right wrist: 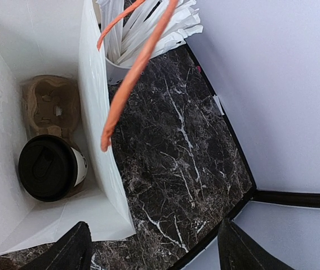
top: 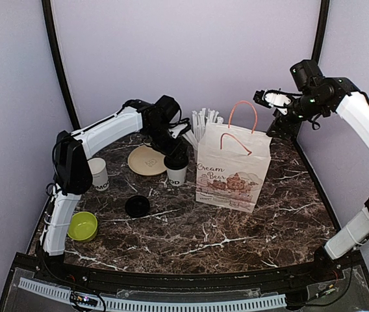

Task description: Pack the takeout coffee

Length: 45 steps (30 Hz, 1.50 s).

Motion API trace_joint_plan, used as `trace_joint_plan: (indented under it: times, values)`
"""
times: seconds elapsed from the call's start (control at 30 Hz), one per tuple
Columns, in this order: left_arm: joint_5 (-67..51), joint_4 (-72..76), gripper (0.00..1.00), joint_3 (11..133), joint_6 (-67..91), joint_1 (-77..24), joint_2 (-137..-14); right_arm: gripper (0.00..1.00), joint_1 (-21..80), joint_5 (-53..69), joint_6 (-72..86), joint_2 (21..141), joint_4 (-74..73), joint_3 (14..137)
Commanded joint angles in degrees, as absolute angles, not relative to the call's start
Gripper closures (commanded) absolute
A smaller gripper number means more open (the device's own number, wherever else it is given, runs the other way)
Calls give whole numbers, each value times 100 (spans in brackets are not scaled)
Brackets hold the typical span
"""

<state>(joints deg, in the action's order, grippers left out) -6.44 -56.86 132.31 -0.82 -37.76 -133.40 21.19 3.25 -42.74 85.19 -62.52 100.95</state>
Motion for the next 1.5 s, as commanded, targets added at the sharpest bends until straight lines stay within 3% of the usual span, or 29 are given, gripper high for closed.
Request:
trace_joint_plan:
  times: [0.0, 0.23, 0.63, 1.1, 1.23, 1.27, 1.33, 1.47]
  values:
    - [-704, -5909, 32, 13375, -114, -3758, -13329, 23, 2074, 430, -4210, 8431, -6064, 10028]
    - [-679, -6048, 37, 12844, -106, -3973, -12522, 23, 2074, 445, -4201, 8430, -6055, 10027]
    - [-932, -5633, 37, 10208, -18, -4785, -10628, 23, 2077, 624, -4201, 8501, -5967, 10015]
    - [-964, -4542, 34, 9009, 480, -5161, -10207, 23, 2077, 713, -4234, 8469, -6058, 10023]
    - [-979, -4727, 28, 8996, 493, -5299, -10223, 23, 2076, 749, -4236, 8436, -6062, 9966]
    - [-981, -4801, 14, 9005, 492, -5341, -10207, 23, 2077, 763, -4230, 8440, -6064, 9964]
    - [-965, -4875, 3, 9013, 492, -5384, -10166, 23, 2075, 785, -4228, 8426, -6064, 9974]
    - [-870, -5087, 1, 9108, 430, -5429, -10133, 23, 2076, 831, -4201, 8429, -6072, 9984]
